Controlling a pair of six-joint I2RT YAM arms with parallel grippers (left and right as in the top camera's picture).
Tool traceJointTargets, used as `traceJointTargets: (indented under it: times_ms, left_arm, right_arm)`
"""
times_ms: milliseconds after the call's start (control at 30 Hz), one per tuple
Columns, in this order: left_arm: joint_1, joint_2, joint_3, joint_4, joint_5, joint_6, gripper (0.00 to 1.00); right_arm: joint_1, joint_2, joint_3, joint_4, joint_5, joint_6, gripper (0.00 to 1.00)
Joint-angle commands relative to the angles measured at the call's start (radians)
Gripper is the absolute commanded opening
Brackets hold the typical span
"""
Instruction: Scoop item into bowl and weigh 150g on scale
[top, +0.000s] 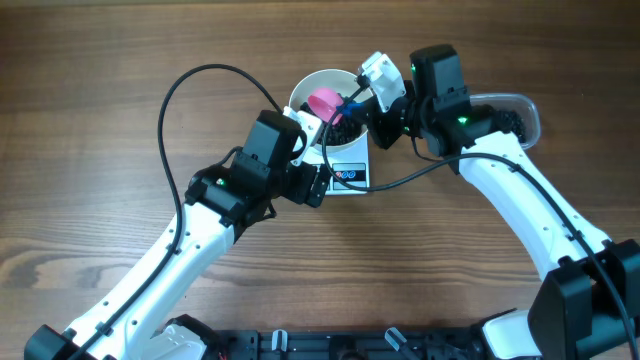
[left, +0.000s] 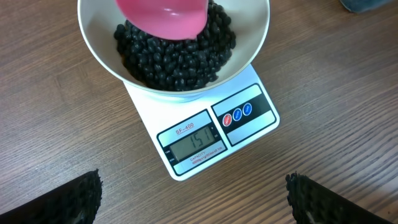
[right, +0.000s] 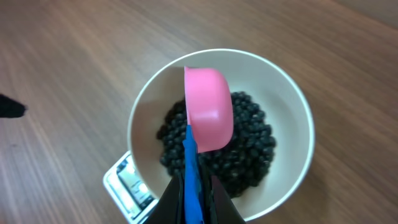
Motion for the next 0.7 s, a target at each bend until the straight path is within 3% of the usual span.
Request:
traceJointTargets:
  times_ms: [0, 667]
  left_arm:
    - [0.0, 0.002, -0.006, 0.003, 0.008, 0.016, 1.0]
    - [0.0, 0.002, -0.006, 0.003, 0.008, 0.016, 1.0]
  right_arm:
    - [0.004, 0.014, 0.01, 0.008, 0.131, -0.003, 0.04]
    - [0.004, 0.049, 0.009, -0.003, 0.031, -0.025, 0.04]
